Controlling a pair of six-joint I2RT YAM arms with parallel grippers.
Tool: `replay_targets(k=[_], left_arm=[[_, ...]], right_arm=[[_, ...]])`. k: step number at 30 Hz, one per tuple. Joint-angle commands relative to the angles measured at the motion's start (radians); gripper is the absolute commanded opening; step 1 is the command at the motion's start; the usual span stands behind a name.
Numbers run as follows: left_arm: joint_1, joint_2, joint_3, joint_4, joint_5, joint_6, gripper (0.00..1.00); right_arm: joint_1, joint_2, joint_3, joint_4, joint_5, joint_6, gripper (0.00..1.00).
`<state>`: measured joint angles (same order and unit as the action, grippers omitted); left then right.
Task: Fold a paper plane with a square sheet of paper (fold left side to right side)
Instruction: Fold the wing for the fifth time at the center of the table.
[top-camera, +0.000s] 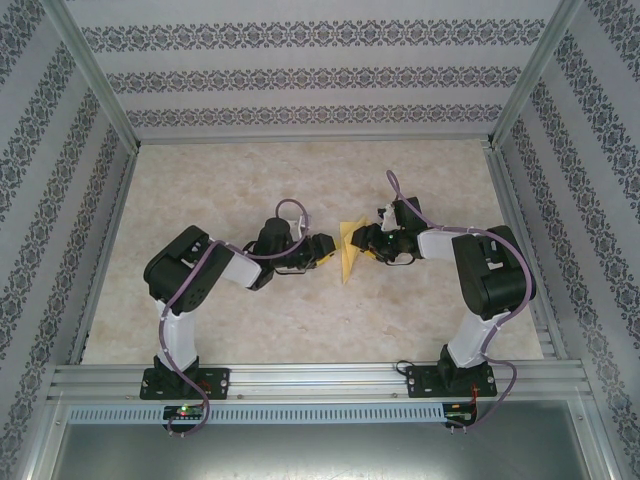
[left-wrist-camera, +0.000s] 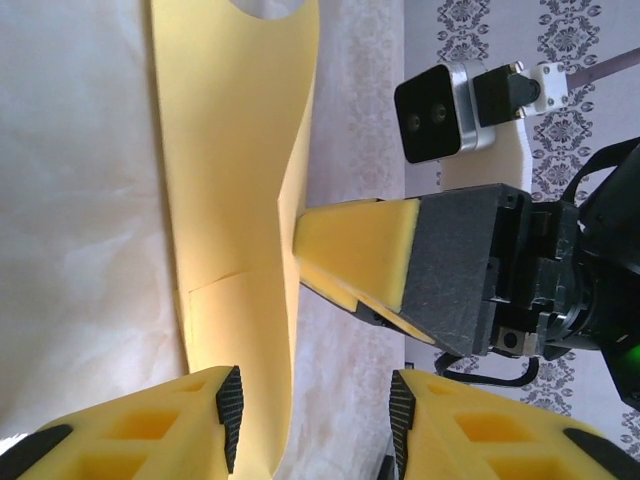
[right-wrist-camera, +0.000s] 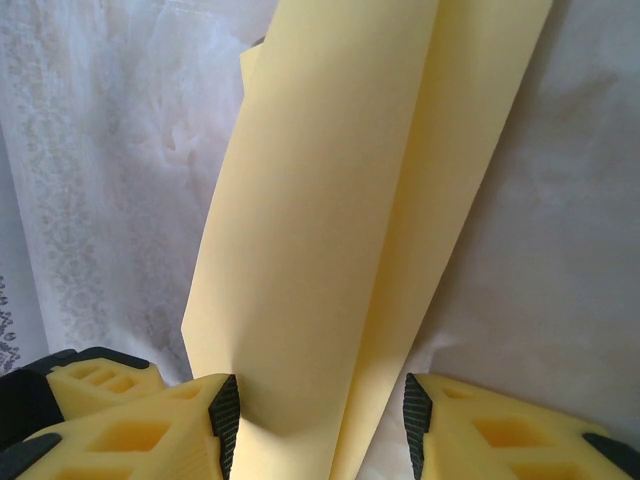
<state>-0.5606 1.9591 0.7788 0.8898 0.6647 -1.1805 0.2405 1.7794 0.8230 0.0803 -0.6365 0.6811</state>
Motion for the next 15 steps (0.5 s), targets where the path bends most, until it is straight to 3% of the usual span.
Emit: replay_targets(k=[1, 15], left_arm=[[0.005, 0.023, 0.055, -0.038, 0.037, 0.045, 0.46], [0.018, 0.141, 0.173, -0.054, 0.084, 0.05, 0.41]], right_arm=[[0.014, 0.037, 0.004, -0.044, 0.038, -0.024, 0.5], [0.014, 0.032, 0.0, -0.051, 0.037, -0.025, 0.5]])
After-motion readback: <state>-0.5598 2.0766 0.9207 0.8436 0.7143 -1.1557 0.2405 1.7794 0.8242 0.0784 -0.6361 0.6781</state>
